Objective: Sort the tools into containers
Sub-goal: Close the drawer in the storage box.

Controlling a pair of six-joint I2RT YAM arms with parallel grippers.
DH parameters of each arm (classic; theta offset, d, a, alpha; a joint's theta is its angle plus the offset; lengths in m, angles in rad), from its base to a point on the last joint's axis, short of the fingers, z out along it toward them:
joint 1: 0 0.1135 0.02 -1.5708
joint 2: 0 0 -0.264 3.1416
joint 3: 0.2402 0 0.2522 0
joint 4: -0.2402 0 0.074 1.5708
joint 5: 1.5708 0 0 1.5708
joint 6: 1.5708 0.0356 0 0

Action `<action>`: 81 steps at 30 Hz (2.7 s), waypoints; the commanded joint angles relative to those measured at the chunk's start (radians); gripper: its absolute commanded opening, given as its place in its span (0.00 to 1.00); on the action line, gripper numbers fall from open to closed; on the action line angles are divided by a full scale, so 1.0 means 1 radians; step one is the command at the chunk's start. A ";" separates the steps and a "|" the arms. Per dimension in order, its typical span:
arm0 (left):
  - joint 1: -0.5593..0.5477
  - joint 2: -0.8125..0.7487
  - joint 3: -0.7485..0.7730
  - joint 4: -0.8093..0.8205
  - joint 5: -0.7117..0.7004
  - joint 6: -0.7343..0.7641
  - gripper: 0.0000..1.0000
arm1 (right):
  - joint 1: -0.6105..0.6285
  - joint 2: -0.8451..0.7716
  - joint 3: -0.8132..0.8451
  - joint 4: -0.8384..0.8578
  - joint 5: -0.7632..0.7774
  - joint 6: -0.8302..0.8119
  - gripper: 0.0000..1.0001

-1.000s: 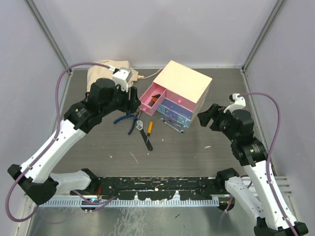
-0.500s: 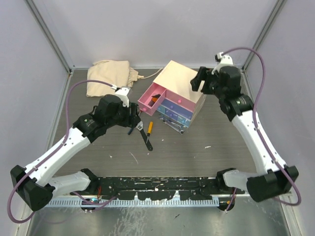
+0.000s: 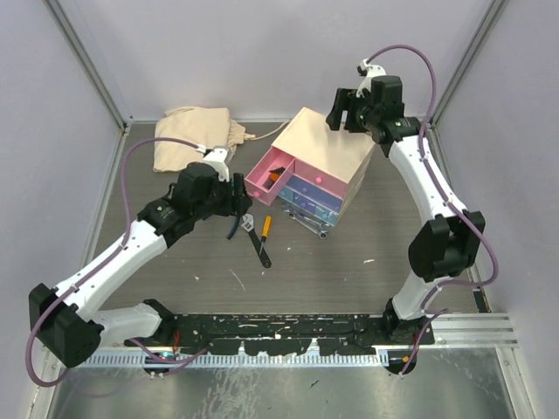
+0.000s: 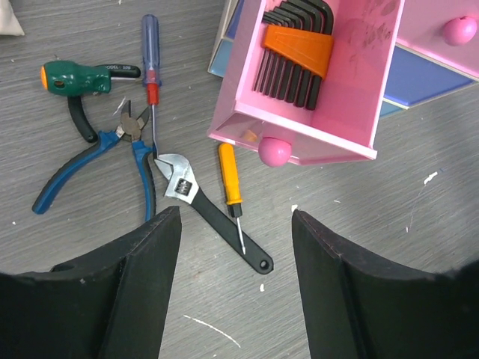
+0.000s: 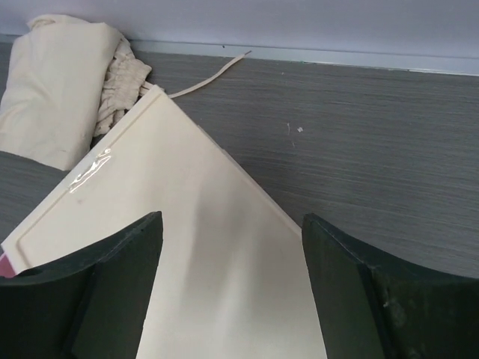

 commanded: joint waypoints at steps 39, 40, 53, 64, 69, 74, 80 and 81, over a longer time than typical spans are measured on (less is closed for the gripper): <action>0.032 0.210 0.048 0.377 0.263 -0.014 0.22 | -0.033 0.154 0.102 -0.082 -0.227 -0.057 0.74; 0.031 0.213 0.058 0.376 0.265 -0.016 0.22 | -0.034 0.151 0.093 -0.076 -0.228 -0.054 0.74; 0.031 0.300 0.174 0.395 0.268 -0.029 0.20 | -0.032 0.113 0.008 -0.023 -0.260 0.003 0.74; 0.032 0.380 0.265 0.409 0.257 -0.023 0.20 | -0.030 0.088 -0.037 -0.007 -0.282 0.024 0.72; 0.032 0.365 0.280 0.402 0.247 0.020 0.20 | -0.030 0.081 -0.036 -0.016 -0.278 0.001 0.72; 0.034 0.367 0.341 0.344 0.238 0.119 0.21 | -0.031 0.099 -0.011 -0.046 -0.306 -0.024 0.72; 0.044 0.391 0.414 0.300 0.212 0.219 0.22 | -0.029 0.108 -0.002 -0.055 -0.331 -0.030 0.72; 0.046 0.397 0.423 0.299 0.215 0.222 0.22 | -0.029 0.111 0.000 -0.056 -0.333 -0.030 0.72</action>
